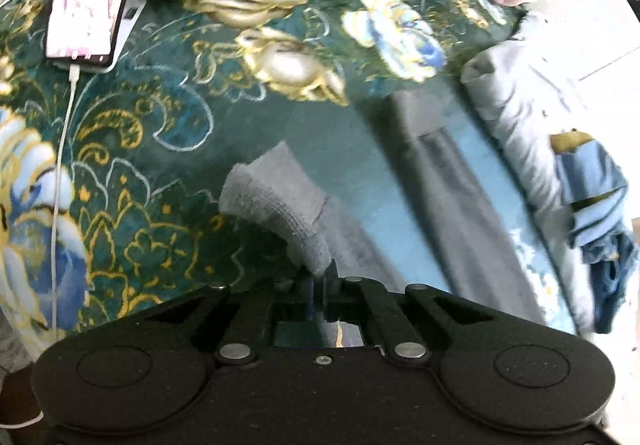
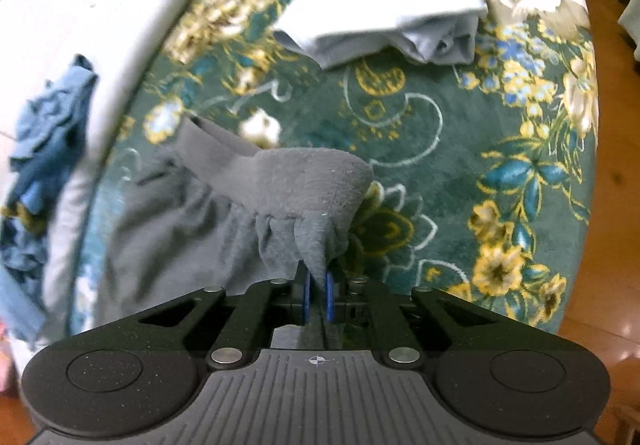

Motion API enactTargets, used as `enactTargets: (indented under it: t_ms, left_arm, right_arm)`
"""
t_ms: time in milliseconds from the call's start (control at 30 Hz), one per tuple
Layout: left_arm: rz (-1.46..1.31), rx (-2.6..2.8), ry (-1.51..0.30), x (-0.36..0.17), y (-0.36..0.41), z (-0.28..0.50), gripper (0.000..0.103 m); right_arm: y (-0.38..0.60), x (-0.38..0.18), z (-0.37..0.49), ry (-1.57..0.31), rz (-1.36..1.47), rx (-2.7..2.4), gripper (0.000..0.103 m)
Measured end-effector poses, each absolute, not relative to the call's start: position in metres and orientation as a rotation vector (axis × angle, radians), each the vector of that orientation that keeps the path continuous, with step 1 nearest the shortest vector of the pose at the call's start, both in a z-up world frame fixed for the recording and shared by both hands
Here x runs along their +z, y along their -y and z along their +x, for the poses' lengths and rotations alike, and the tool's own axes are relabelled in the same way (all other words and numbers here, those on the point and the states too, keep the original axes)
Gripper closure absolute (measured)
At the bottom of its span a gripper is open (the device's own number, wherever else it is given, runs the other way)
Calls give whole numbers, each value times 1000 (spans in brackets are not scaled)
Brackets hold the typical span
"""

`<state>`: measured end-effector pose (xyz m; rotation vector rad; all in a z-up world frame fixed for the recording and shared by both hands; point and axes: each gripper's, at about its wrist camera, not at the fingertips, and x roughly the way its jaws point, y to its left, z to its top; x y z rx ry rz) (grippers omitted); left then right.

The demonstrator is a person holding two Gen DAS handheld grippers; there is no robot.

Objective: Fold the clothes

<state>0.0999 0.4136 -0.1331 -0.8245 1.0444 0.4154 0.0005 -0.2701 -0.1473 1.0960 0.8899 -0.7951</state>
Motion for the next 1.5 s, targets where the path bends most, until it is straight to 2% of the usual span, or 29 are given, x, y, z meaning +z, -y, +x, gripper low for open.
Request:
enactTargets:
  t_ms: [167,467,667,867,1167,1367,1433,1500]
  left_arm:
    - [-851,387,-1026,-106,-418,111,102]
    - [-840,467,-1109,-96,-413,210,102]
    - [-776,540,-1262,-124,-400,305,101]
    - [-813,609,-1301,-159,-393,369,101]
    - [-774,581,-1263,-184,-380,417,98]
    - [-710,558,-1281,-196,-371,431,83]
    - [-747,533,-1247,-192,-371,427,65]
    - [-756,496,-1220,-185,-370,423,57]
  right_arm:
    - [280,-131,10,-845,1149,-744,97]
    - [313,-117,73,-850,1182,-640,97]
    - [341,-137,162,-953,1167,-599,97]
    - [359,-167,232,-1036,1113,-586,97]
    - [369,-202,275,-1095,1082,-585,97]
    - [372,-215,288,-1133,1077,-575,97]
    - [371,-215,291,-1141,1059,-568,96]
    - [369,-212,293,-1149,1027,-557,96]
